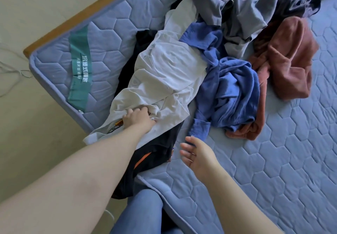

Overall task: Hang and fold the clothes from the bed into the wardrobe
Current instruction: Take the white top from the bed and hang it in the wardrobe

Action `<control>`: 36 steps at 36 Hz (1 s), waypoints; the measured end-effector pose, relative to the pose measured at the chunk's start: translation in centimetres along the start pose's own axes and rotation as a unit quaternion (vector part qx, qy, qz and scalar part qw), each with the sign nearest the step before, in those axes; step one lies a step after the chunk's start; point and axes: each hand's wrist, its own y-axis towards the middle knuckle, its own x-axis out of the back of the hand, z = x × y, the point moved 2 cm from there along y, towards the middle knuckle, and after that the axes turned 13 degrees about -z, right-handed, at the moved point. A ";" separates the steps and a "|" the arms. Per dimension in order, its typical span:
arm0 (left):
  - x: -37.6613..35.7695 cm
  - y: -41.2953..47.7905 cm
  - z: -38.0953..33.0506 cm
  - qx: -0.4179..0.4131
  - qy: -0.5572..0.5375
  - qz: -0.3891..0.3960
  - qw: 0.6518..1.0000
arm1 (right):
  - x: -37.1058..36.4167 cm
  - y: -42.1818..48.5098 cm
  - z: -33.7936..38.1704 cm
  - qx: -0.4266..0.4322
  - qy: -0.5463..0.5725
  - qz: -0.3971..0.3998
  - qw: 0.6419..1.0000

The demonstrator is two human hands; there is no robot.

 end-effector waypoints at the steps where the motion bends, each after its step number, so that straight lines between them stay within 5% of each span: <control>1: 0.1 0.2 -0.1 -0.001 0.006 0.004 1.000 | 0.0 0.0 0.2 0.004 0.001 0.002 1.000; 12: 2.2 -6.0 0.0 0.012 -0.145 0.036 0.989 | 1.6 -2.5 -1.8 0.010 0.013 0.018 1.000; 26: 5.2 -18.4 -2.4 0.067 -0.387 -0.072 0.917 | 10.0 -6.6 -7.3 0.095 -0.004 0.106 0.990; 36: 0.8 -32.0 -6.3 0.077 -0.588 -0.046 0.804 | 18.9 -8.1 -11.2 0.214 -0.025 0.181 0.960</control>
